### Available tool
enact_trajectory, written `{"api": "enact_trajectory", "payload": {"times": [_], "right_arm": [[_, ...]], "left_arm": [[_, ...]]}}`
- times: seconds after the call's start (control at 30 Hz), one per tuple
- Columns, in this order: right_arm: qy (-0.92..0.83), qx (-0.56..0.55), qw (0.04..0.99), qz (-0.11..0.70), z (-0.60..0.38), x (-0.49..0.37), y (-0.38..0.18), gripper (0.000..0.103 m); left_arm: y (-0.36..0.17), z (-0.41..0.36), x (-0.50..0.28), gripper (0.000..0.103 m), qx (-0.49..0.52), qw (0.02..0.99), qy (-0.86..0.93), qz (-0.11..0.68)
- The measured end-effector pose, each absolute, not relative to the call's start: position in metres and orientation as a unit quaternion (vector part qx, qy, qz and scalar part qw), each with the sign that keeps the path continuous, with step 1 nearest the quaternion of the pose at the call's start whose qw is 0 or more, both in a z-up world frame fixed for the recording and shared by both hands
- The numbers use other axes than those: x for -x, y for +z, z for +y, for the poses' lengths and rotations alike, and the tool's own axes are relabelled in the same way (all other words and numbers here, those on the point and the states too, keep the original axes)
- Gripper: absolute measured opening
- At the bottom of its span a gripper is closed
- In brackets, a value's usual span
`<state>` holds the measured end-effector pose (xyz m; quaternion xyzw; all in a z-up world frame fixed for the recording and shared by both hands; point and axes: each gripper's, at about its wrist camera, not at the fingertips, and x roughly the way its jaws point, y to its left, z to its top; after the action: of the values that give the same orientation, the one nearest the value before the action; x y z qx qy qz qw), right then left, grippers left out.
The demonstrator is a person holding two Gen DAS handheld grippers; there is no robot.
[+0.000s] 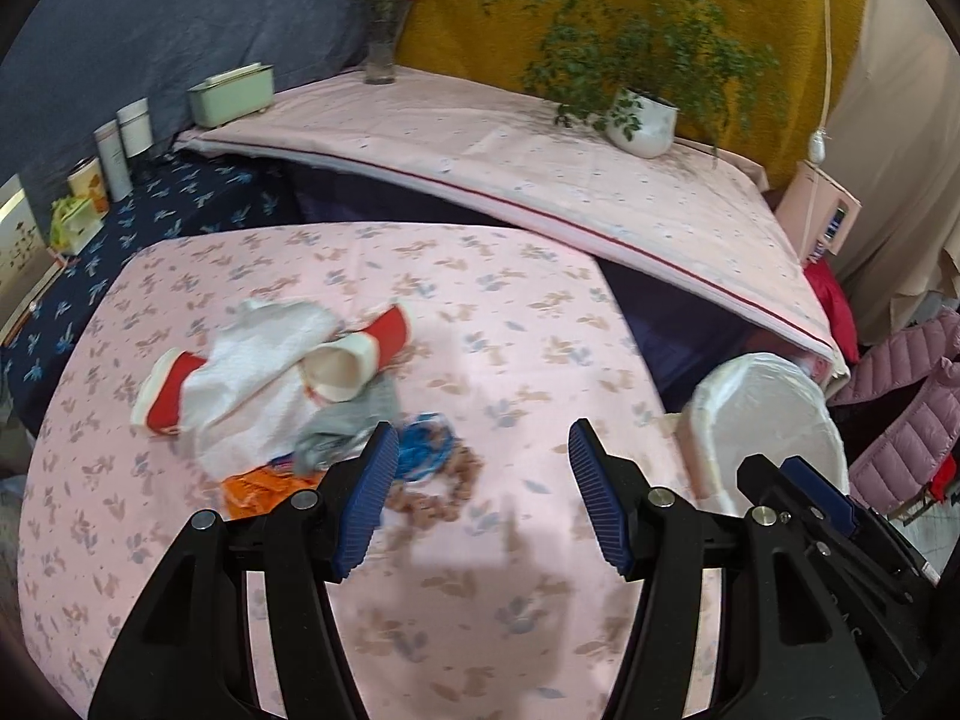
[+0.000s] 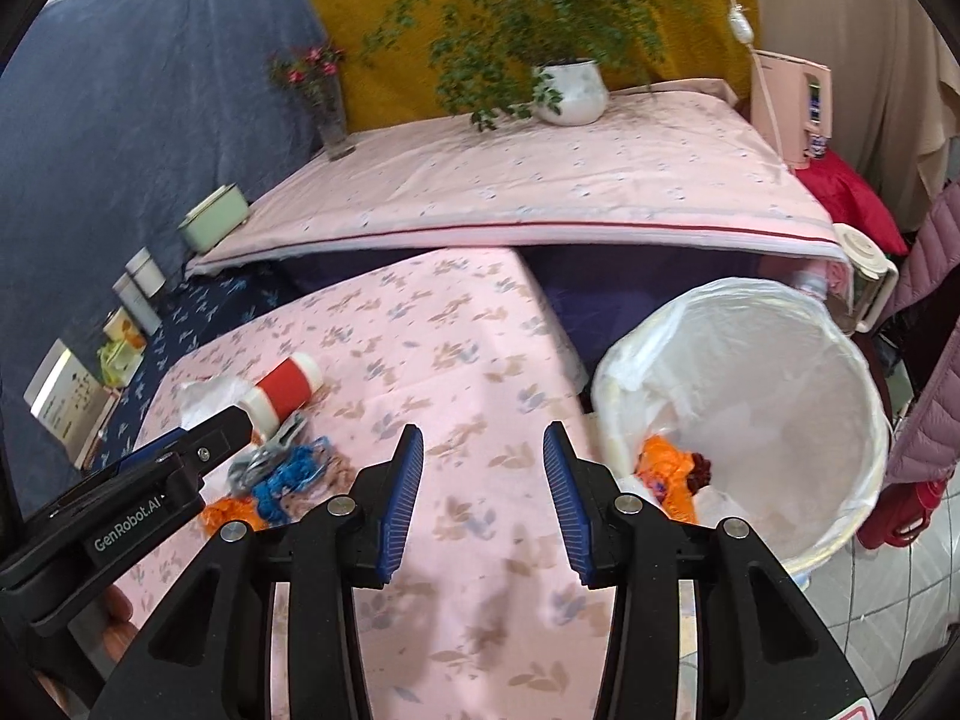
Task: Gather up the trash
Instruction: 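Return both grippers to the remaining trash on the table, then grasp the orange wrapper with the left gripper while the right gripper grasps the beige bead string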
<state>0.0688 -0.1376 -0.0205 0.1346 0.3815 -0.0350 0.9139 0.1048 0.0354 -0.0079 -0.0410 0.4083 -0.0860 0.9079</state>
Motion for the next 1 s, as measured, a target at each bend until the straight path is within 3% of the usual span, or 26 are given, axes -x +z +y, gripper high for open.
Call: {"api": "enact_trajectory", "payload": {"times": [0.57, 1.0], "right_arm": [[0.021, -0.101, 0.885, 0.453, -0.047, -0.112, -0.083, 0.041], [0.015, -0.108, 0.865, 0.49, -0.03, -0.149, -0.121, 0.041]], "left_arm": [[-0.072, 0.153, -0.108, 0.057, 0.084, 0.881, 0.008, 0.465], [-0.112, 0.166, -0.127, 0.057, 0.129, 0.851, -0.008, 0.508]]}}
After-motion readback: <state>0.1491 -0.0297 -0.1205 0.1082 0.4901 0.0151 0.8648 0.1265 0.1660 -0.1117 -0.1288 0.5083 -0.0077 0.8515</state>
